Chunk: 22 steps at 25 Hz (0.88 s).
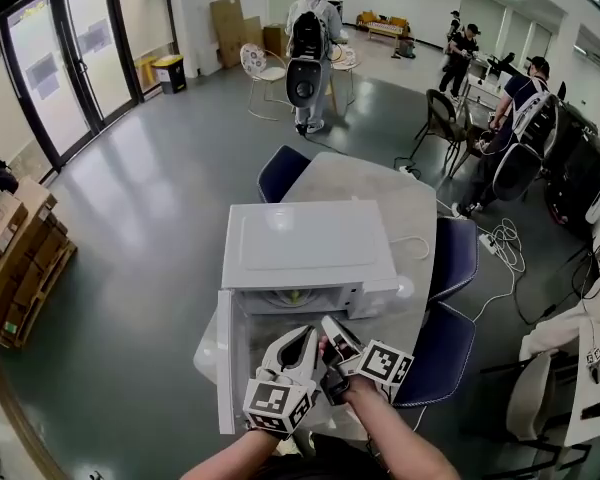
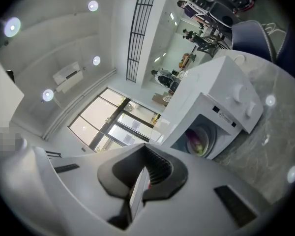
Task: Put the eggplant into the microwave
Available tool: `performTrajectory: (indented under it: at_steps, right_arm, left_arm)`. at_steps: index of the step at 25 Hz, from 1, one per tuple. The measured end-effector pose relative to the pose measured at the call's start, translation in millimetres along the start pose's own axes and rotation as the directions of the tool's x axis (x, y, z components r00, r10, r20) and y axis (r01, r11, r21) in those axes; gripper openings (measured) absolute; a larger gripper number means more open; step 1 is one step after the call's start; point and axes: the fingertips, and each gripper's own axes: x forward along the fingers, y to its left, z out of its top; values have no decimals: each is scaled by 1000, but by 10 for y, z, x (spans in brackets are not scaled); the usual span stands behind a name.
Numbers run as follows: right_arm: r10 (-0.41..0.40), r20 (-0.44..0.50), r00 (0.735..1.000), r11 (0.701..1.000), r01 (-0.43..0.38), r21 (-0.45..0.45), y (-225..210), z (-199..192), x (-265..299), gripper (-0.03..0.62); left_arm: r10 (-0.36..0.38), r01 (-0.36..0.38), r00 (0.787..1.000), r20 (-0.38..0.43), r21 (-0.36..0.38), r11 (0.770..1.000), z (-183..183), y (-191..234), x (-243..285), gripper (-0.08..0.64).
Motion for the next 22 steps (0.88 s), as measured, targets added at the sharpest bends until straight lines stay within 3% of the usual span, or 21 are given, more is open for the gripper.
performTrajectory:
  at_steps: [10,22]
  right_arm:
    - [33,-9,999,996,-34,-80,309,126,-74,0]
    - [55,-25,998,990,-58,-128,396,126,15,0]
  left_arm:
    - [16,-20,998,67,54,998,349,-27,-26,8]
    - [37,-44,995,96,68,997,400,51,-38,8]
